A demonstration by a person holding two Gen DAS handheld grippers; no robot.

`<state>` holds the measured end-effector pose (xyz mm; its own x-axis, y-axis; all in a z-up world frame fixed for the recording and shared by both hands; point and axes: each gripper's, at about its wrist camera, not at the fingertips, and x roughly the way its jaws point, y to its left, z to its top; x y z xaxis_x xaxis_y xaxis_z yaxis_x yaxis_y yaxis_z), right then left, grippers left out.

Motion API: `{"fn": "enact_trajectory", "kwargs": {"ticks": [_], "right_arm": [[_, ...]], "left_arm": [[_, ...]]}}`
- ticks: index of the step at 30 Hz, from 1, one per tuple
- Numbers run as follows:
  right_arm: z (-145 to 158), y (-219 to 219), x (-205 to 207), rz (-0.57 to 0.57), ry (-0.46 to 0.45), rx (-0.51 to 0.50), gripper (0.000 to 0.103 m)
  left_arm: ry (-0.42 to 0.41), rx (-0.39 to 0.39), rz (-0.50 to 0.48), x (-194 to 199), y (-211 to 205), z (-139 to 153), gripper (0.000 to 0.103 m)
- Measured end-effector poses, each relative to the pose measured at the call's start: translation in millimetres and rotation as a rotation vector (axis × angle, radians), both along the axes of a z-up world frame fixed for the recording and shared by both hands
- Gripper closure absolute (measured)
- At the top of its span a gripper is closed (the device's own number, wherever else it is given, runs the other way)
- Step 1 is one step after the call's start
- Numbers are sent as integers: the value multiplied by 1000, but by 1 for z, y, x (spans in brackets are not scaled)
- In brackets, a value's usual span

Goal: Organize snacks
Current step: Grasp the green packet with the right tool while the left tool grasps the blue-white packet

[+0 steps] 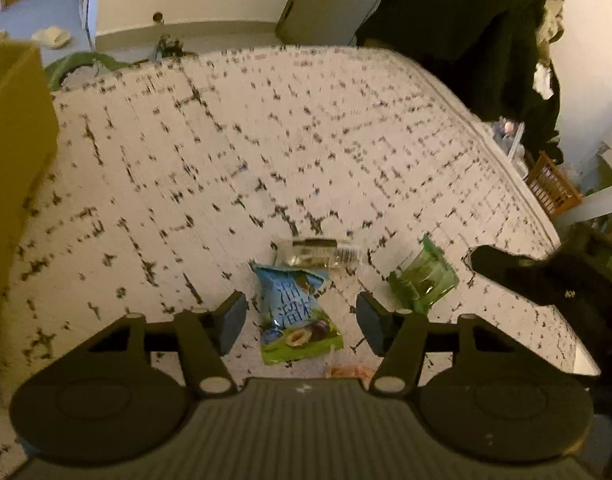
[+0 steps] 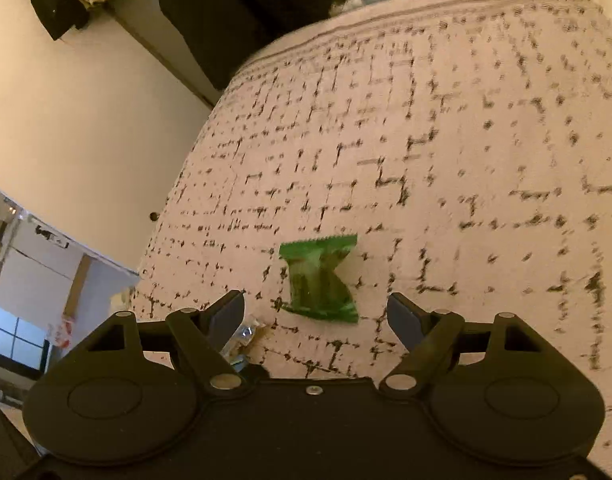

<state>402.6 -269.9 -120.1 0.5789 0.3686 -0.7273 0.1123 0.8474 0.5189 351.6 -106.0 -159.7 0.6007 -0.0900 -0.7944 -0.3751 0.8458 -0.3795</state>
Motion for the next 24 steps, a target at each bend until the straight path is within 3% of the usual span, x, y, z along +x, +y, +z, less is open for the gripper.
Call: {"fn": "enact_trajectory", "kwargs": {"ticks": [6, 11, 16, 17, 19, 21, 24], "right_arm": [[-8, 5, 9, 2, -20, -20, 24], [-11, 10, 12, 6, -50, -62, 24], [-20, 8, 23, -22, -102, -42, 25], [-21, 7, 26, -22, -109, -36, 27], [-20, 9, 28, -9, -104, -52, 41], [-20, 11, 28, 7, -79, -87, 70], [-18, 7, 25, 3, -45, -61, 72]], "left_arm": [[15, 12, 17, 7, -5, -9, 48], [44, 73, 30, 9, -9, -8, 76], [44, 42, 41, 4, 3, -6, 81], [43, 41, 49, 2, 6, -5, 81], [43, 37, 58, -2, 12, -3, 81], [39, 45, 59, -7, 18, 1, 81], [23, 62, 76, -15, 31, 11, 81]]}}
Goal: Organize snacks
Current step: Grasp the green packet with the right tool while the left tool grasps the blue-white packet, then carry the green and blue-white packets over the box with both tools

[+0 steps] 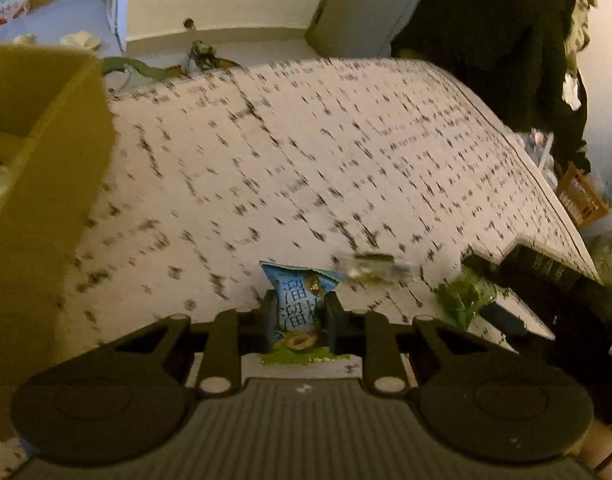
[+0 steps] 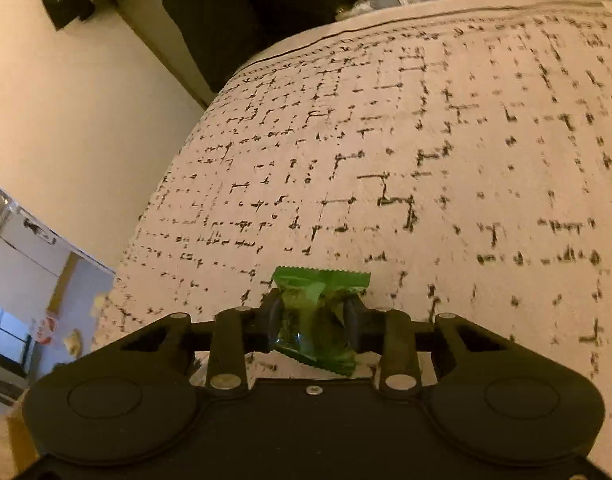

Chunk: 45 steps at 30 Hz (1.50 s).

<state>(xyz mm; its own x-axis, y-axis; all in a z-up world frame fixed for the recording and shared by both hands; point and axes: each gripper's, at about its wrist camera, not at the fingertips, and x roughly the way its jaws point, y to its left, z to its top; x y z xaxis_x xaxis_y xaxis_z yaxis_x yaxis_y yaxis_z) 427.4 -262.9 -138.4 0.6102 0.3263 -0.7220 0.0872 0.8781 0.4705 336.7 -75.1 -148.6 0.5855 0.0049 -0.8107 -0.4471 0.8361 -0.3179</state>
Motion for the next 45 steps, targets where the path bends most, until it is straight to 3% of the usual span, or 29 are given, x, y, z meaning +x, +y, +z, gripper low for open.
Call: {"fn": "enact_trajectory", "kwargs": {"ticks": [7, 17, 25, 37, 45], "right_arm": [[25, 0, -22, 1, -55, -29, 73], [92, 7, -71, 84, -211, -53, 73], [140, 10, -105, 155, -323, -5, 73], [168, 65, -132, 320, -421, -37, 72], [163, 103, -138, 398, -407, -24, 72]], "left_arm": [[-43, 10, 31, -15, 15, 29, 81], [-122, 30, 55, -48, 34, 79, 81], [-177, 30, 90, -87, 57, 106, 81], [-227, 54, 124, -134, 85, 134, 81], [-250, 53, 194, -154, 119, 144, 81]]}}
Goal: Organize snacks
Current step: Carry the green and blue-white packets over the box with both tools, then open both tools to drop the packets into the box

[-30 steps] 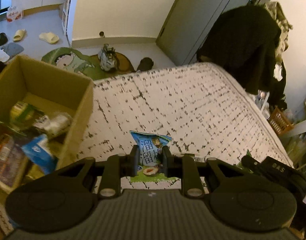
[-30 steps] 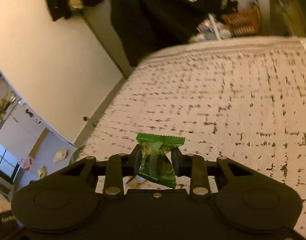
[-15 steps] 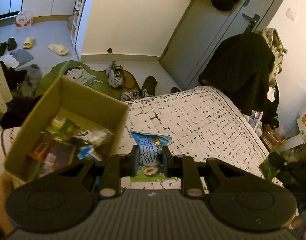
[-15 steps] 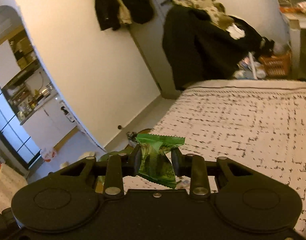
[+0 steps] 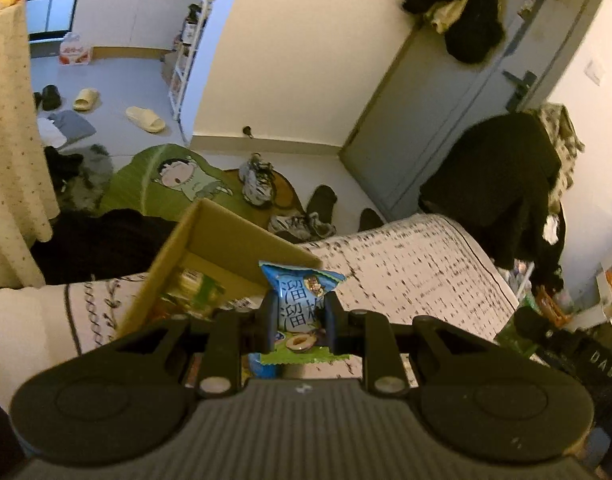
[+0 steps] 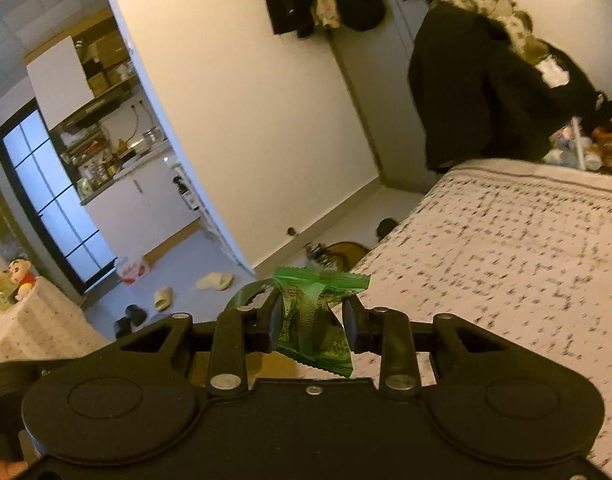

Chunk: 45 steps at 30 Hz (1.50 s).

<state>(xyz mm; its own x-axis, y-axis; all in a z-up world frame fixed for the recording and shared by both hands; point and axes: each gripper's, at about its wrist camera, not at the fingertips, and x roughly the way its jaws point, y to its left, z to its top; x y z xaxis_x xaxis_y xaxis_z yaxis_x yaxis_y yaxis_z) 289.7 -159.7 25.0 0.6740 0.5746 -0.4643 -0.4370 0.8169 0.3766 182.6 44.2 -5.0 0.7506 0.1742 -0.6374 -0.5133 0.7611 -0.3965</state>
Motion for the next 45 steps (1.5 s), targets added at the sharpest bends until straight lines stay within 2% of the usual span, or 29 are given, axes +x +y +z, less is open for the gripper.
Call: {"fn": "enact_trajectory", "kwargs": {"ticks": [10, 20, 39, 45], "right_arm": [[-4, 39, -16, 67, 1, -7, 72], [-15, 77, -25, 140, 14, -38, 72], [-41, 114, -2, 184, 51, -62, 72], [-43, 124, -7, 192, 22, -70, 72]], "left_arm": [[-5, -22, 71, -12, 40, -2, 81], [-5, -43, 82, -10, 77, -11, 81], [32, -84, 63, 31, 99, -41, 81], [72, -93, 84, 33, 108, -49, 77]]}}
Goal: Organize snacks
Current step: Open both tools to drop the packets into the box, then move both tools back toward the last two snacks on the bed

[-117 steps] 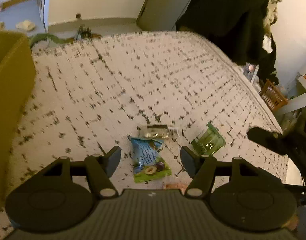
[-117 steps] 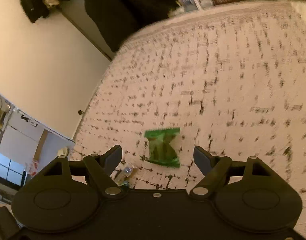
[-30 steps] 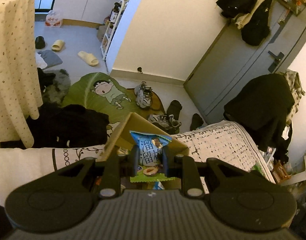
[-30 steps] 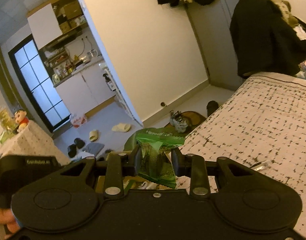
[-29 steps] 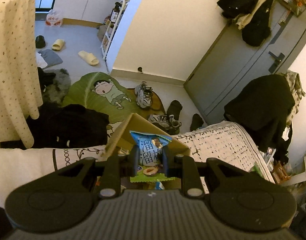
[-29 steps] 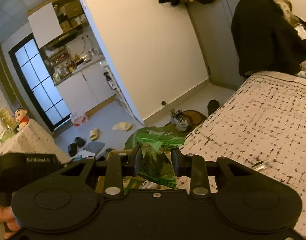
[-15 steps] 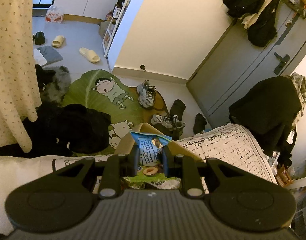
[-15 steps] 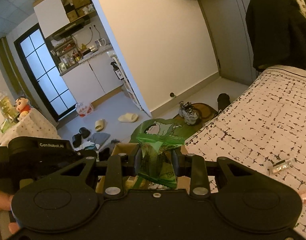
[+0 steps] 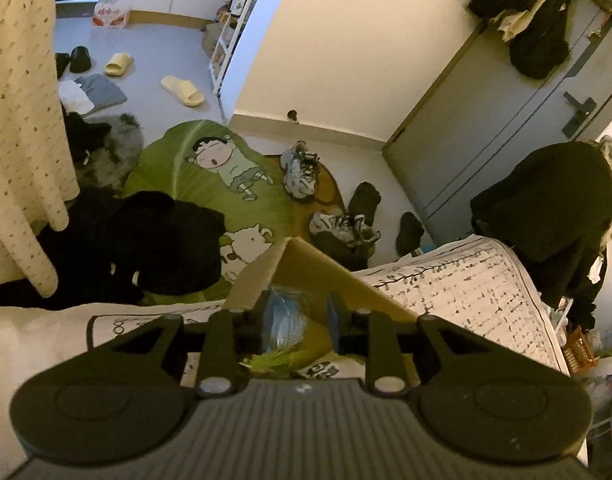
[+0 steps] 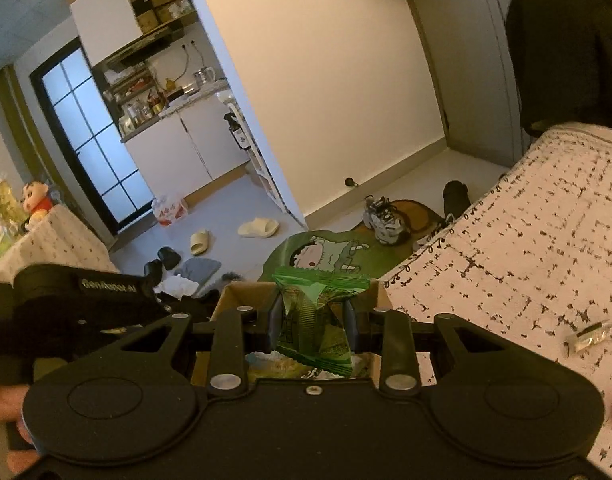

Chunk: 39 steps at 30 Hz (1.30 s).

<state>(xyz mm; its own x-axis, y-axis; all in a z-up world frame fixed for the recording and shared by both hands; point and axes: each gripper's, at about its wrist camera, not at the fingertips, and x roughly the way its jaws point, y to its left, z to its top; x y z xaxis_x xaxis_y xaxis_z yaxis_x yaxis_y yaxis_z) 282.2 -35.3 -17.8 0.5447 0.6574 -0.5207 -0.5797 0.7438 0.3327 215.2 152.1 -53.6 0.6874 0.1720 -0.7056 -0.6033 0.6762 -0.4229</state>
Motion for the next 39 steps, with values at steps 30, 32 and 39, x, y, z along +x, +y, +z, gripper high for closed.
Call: {"fn": "enact_trajectory", "kwargs": {"ticks": [30, 32, 39], "right_arm": [[57, -59, -38, -130, -54, -80, 0], [62, -68, -40, -144, -60, -79, 0], [66, -102, -34, -239, -28, -51, 0]], "left_arm": [[36, 140, -6, -62, -50, 53, 19], [39, 161, -19, -62, -56, 56, 18], [11, 199, -79, -62, -83, 66, 4]]}}
